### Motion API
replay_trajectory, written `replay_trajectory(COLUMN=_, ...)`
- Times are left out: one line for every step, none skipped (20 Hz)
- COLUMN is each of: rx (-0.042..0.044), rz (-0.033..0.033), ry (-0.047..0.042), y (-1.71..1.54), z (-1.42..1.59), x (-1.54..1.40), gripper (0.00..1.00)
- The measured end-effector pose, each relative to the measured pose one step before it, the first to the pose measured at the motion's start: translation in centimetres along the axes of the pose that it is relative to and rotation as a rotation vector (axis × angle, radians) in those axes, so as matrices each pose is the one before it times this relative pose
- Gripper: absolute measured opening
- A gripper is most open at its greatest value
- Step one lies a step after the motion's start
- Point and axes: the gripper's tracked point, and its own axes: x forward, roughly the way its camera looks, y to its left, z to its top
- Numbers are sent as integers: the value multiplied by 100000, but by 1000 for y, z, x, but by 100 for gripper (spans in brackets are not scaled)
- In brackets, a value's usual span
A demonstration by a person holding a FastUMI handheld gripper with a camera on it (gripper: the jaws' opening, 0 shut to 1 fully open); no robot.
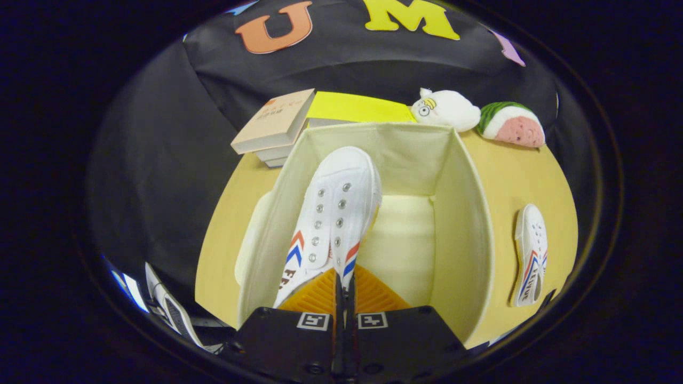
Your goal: Open the storage box then place both shoes into the box .Put the left shoe in first, then the right shoe, with the right side of both shoes facing outward in a uniform manner.
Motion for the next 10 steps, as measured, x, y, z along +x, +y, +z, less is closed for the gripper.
replay_trajectory(rx=-646, rz=-52, ry=1330, y=129, z=-197, x=489, gripper=5)
replay_trajectory(rx=-437, rz=-57, ry=731, y=-24, z=-74, x=204, gripper=6)
replay_trajectory(rx=-192, rz=319, ry=144, y=-26, z=13, x=290, gripper=6)
replay_trajectory(rx=122, rz=301, ry=504, y=-92, z=-43, x=202, gripper=6)
replay_trajectory(rx=-70, rz=1440, ry=439, y=126, z=-109, x=102, gripper=7)
replay_trajectory(rx=-671, rz=1876, ry=461, y=161, z=-25, x=245, gripper=8)
replay_trajectory(rx=-698, rz=1670, ry=311, y=155, z=-76, x=-184, gripper=10)
replay_trajectory(rx=-888, rz=3202, ry=-718, y=564, z=55, x=-239, gripper=15)
replay_trajectory(rx=-1146, rz=1777, ry=-1615, y=159, z=271, x=-500, gripper=20)
replay_trajectory(rx=-575, rz=1367, ry=-2489, y=65, z=272, x=-984, gripper=24)
